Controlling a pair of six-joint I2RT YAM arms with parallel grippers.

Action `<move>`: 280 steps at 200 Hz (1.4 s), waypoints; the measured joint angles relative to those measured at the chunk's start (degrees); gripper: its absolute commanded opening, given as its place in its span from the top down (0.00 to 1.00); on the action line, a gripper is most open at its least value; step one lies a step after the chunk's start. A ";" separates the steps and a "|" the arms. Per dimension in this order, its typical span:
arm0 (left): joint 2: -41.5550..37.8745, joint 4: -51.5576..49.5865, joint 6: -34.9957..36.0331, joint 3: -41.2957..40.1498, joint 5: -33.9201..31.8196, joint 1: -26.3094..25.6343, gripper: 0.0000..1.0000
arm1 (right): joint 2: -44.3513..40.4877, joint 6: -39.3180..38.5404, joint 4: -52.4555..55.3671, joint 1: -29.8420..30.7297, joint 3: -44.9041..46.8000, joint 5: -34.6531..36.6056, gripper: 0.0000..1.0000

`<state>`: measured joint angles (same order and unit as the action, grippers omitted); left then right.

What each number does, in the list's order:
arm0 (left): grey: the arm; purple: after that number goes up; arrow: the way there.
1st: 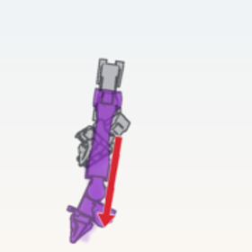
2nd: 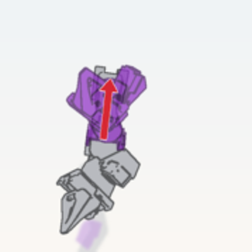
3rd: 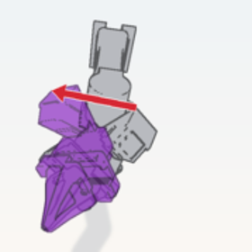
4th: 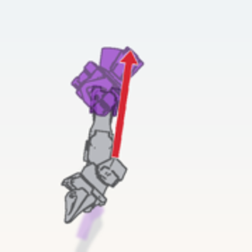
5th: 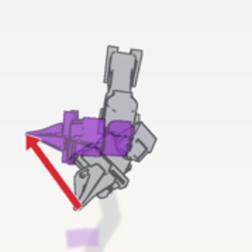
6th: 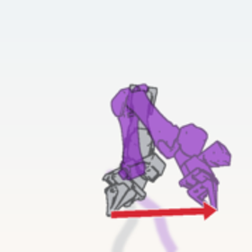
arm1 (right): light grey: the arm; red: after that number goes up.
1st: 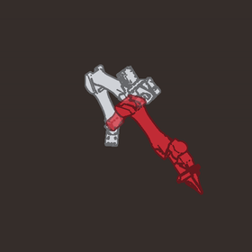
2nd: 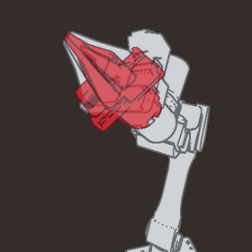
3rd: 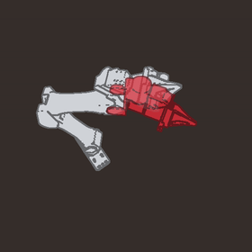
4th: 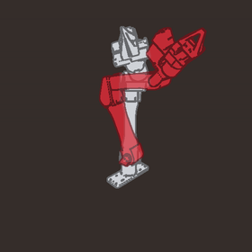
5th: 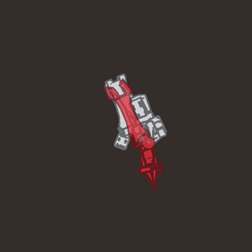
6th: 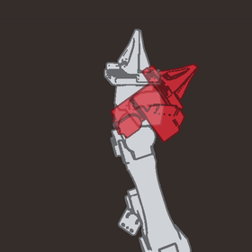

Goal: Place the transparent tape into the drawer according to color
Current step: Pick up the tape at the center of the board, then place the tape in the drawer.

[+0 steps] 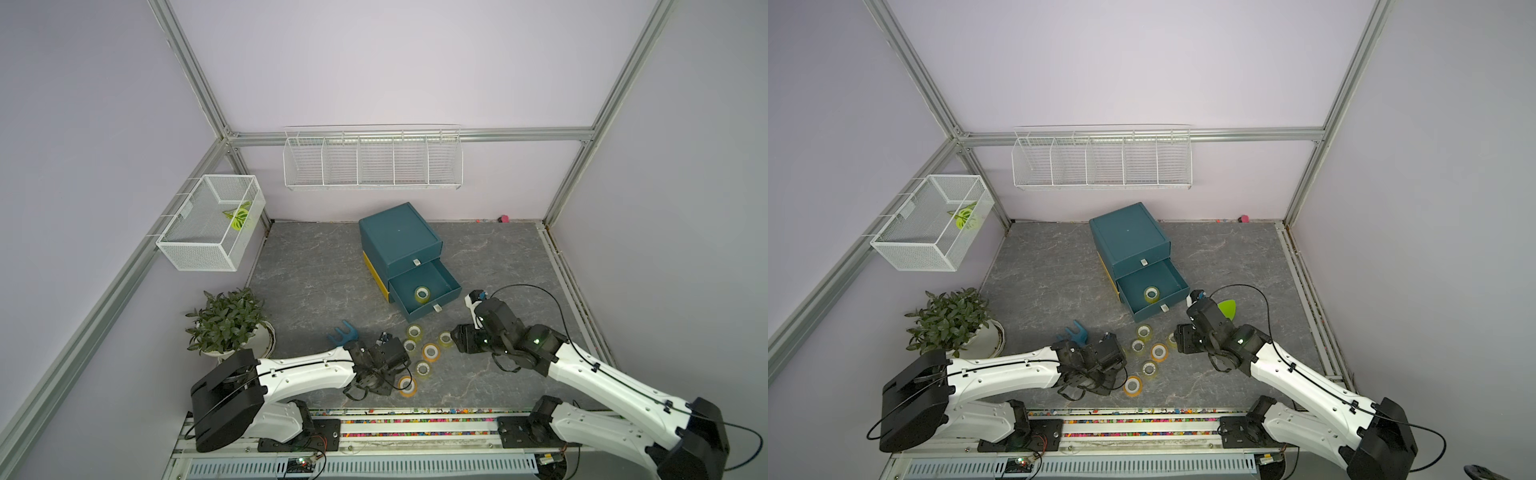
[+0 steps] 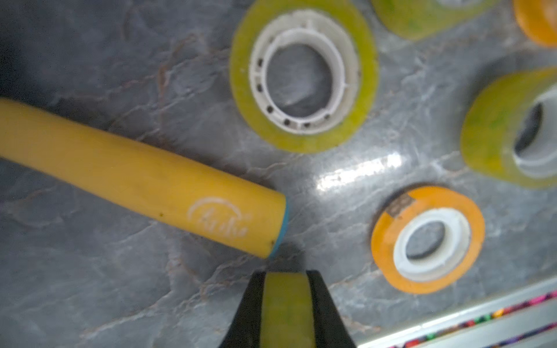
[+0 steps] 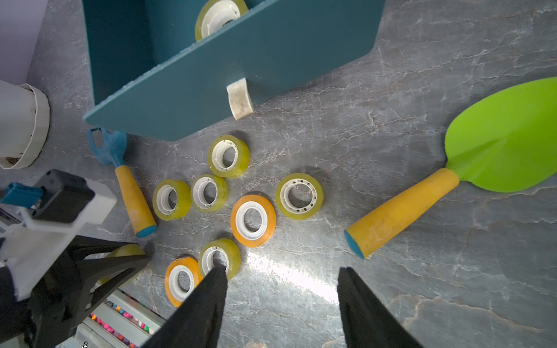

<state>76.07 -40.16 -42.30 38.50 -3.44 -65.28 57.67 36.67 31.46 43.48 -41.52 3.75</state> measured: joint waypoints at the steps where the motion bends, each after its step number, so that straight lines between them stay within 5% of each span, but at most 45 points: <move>1: -0.17 -0.04 -0.02 0.00 -0.02 0.00 0.89 | 0.02 0.00 0.00 0.00 0.00 0.02 0.36; 45: -6.75 -3.85 -0.87 2.75 -0.79 0.00 0.91 | 0.00 0.24 0.00 0.00 -0.02 0.68 0.36; 107: -10.34 -5.97 3.69 21.22 -8.68 2.75 0.91 | -0.02 1.60 0.02 0.00 -0.02 1.68 0.36; 143: -3.96 0.57 9.99 30.60 -11.85 7.17 0.91 | -1.20 2.80 0.31 0.00 -0.02 3.52 0.36; 242: 23.37 5.73 18.95 47.52 -19.08 9.44 0.90 | -4.35 4.24 1.64 0.00 0.90 5.88 0.36; 280: 27.41 5.16 19.54 50.01 -19.54 10.64 0.67 | -5.14 4.31 1.81 0.00 0.96 5.88 0.36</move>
<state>103.48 -35.00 -22.76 88.51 -22.98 -54.63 52.53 40.97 33.28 43.48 -40.56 9.63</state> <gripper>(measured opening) 0.263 0.638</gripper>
